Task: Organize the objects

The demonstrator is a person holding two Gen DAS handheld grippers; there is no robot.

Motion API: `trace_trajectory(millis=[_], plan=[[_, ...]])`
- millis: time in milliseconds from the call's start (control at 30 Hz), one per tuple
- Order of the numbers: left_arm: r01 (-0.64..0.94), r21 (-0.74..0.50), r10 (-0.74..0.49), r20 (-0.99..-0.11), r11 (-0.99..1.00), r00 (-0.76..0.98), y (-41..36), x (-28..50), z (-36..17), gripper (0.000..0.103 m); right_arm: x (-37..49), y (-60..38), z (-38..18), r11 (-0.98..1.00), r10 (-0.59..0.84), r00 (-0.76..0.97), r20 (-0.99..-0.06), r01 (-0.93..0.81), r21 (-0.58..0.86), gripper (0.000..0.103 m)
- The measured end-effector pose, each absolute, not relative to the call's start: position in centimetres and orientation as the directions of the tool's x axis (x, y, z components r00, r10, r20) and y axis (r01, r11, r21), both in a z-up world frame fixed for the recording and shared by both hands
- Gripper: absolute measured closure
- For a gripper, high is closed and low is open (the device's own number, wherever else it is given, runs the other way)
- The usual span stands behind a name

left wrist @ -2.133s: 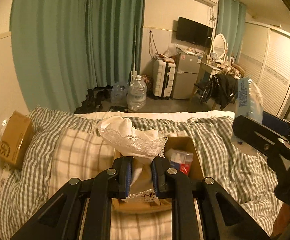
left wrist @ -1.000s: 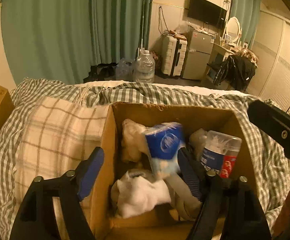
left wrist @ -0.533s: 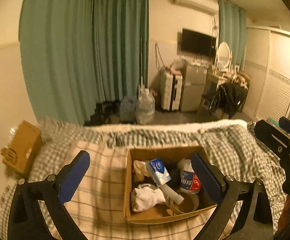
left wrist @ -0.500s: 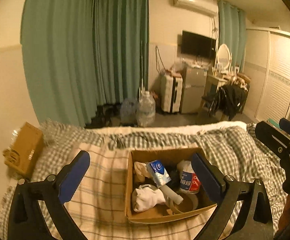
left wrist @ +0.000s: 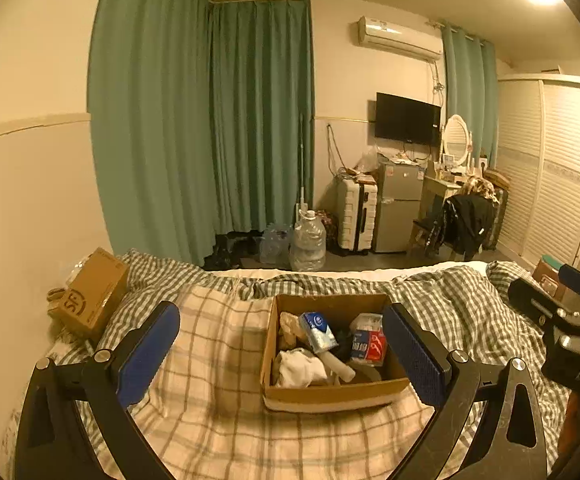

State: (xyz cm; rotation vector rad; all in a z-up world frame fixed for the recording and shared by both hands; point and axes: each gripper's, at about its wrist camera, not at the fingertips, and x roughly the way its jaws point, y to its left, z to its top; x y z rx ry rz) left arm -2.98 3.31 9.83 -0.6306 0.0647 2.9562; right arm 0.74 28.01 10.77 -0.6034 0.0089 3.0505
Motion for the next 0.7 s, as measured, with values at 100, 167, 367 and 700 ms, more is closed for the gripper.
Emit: trace_trajectory(millis=[100, 167, 367, 700], plan=[[-0.113, 0.021, 0.094, -0.410, -0.993, -0.907, 3.4, -1.8, 9.1, 0.000, 1.9, 27.9, 9.8, -0.999, 0.041, -0.922, -0.386, -0.029, -0.037, 0.000], [-0.108, 0.019, 0.091, -0.414, -0.994, -0.906, 3.4, -1.4, 8.5, 0.000, 2.4, 27.6, 8.9, -0.998, 0.047, -0.921, -0.386, -0.029, -0.054, 0.000], [-0.110, -0.003, 0.098, -0.476, -0.994, -0.874, 3.6, -2.3, 4.6, 0.000, 1.2, 27.1, 4.6, -0.997, 0.055, -0.907, -0.418, -0.029, -0.068, 0.000], [-0.038, 0.023, 0.020, -0.545, -0.999, -0.838, 3.0, -4.8, -2.5, 0.000, -1.6, 28.4, -1.4, -0.998, 0.061, -0.861, -0.505, -0.059, -0.020, 0.000]])
